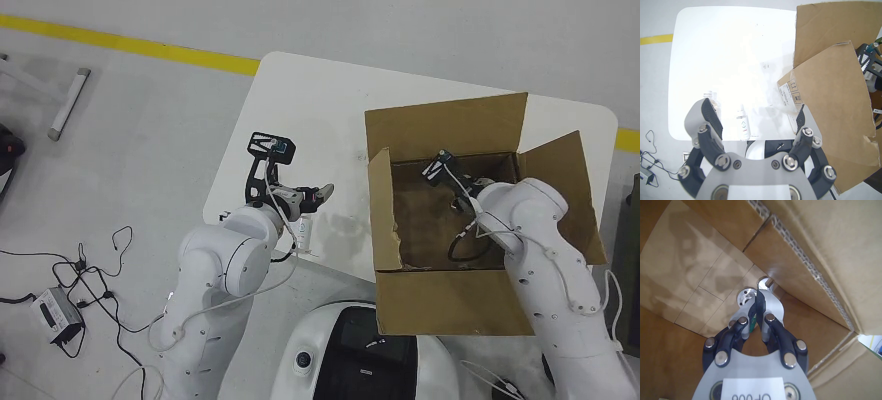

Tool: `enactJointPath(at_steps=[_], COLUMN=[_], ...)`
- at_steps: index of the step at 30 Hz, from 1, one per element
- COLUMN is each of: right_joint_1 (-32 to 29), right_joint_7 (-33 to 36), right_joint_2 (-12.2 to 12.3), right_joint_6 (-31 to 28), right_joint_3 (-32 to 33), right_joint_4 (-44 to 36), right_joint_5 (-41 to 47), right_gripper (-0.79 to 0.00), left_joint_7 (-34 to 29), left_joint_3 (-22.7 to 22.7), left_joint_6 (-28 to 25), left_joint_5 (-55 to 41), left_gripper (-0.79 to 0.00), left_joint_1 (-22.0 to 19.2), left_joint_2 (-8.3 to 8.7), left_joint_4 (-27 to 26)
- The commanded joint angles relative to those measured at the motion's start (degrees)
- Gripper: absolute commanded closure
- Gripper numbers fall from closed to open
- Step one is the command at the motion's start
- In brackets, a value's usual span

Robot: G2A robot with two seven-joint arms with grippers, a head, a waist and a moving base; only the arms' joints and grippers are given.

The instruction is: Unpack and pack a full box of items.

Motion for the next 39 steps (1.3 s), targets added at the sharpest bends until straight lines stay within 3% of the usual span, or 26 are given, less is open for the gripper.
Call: enactJointPath(at_steps=[1,20,39], right_joint_1=[-0.5,-0.8,1.2], right_joint_7=[0.1,-2.1,-1.8], right_joint_2=[0.1,0.1,-0.7], right_joint_6=[-0.4,0.1,1.3], right_joint_3=[0.4,-0.8,-4.2], right_joint_4=[0.2,4.4,8.8], right_joint_5=[0.3,-1.3,-3.4], right_gripper=[-0.188,-0.36,-0.348], left_joint_7=[0.0,0.0,0.0], left_joint_3=[0.0,0.0,0.0], left_joint_6=[0.0,0.0,0.0], left_joint_5=[0.0,0.0,0.0], left_gripper=[-0.785,-0.785,-0.785], left_joint_1=[0.0,0.0,0.0], left_joint_2=[0.0,0.0,0.0], left_joint_4=[0.0,0.0,0.0])
